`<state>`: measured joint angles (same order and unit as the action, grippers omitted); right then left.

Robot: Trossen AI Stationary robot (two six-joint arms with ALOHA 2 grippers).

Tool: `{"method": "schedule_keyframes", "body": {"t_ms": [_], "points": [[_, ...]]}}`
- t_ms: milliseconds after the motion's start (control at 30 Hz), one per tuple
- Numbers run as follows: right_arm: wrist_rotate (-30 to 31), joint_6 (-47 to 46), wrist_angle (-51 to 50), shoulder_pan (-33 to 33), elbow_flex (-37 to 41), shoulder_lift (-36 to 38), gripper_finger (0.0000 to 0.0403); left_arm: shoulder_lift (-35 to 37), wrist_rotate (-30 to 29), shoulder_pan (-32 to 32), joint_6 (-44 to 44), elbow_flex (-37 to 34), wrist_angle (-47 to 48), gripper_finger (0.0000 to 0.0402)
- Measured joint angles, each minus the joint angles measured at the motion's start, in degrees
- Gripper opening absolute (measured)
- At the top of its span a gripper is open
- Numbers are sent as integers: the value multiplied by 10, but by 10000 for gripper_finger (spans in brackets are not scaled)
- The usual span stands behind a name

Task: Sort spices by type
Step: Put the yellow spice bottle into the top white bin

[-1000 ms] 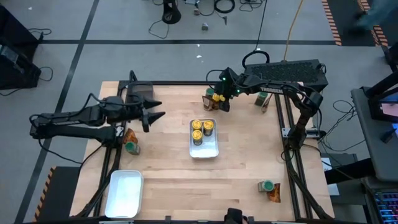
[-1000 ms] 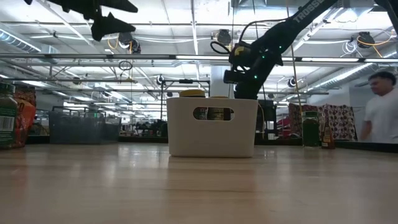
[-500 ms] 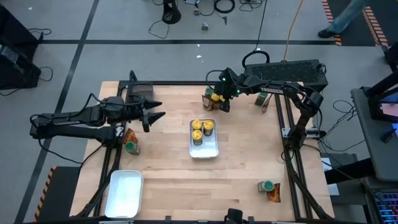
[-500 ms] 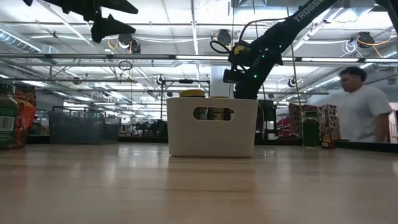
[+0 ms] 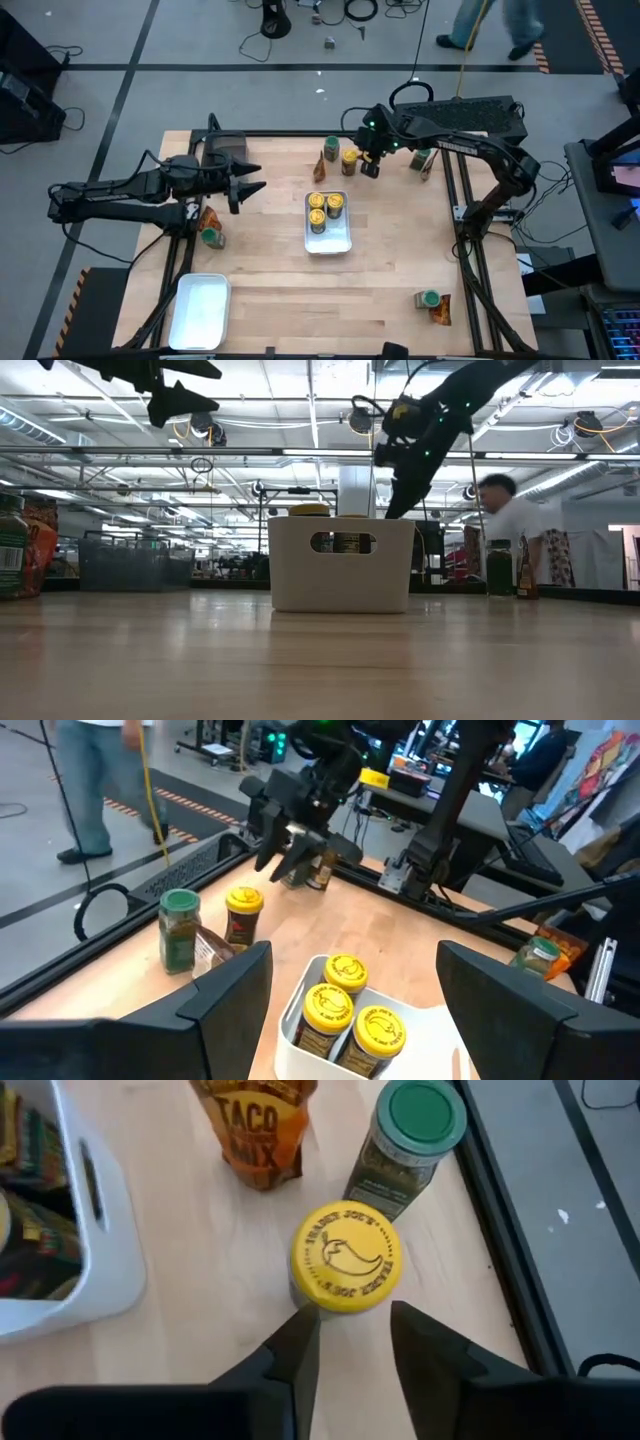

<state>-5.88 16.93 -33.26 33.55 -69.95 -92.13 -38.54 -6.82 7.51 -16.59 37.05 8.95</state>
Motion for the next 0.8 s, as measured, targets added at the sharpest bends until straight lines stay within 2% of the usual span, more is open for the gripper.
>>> {"method": "schedule_keyframes", "body": {"t_ms": [100, 200, 333, 600, 700, 800], "points": [[0, -27, 8, 0, 0, 1, 101, 0, 7, 0, 4, 0, 0, 286], [1, -30, 18, -1, 0, 1, 122, 0, 9, 0, 4, 0, 0, 286], [1, -46, 38, -7, 0, 1, 174, 0, 11, 0, 4, 0, 0, 286], [2, -80, 56, -7, 0, 1, 310, 0, 18, 0, 4, 0, 0, 286], [0, -91, 61, -7, 0, -6, 342, 0, 22, 0, 4, 0, 0, 286], [0, -110, 59, -7, 0, -29, 355, 0, 22, 0, 4, 0, 1, 286]]}}
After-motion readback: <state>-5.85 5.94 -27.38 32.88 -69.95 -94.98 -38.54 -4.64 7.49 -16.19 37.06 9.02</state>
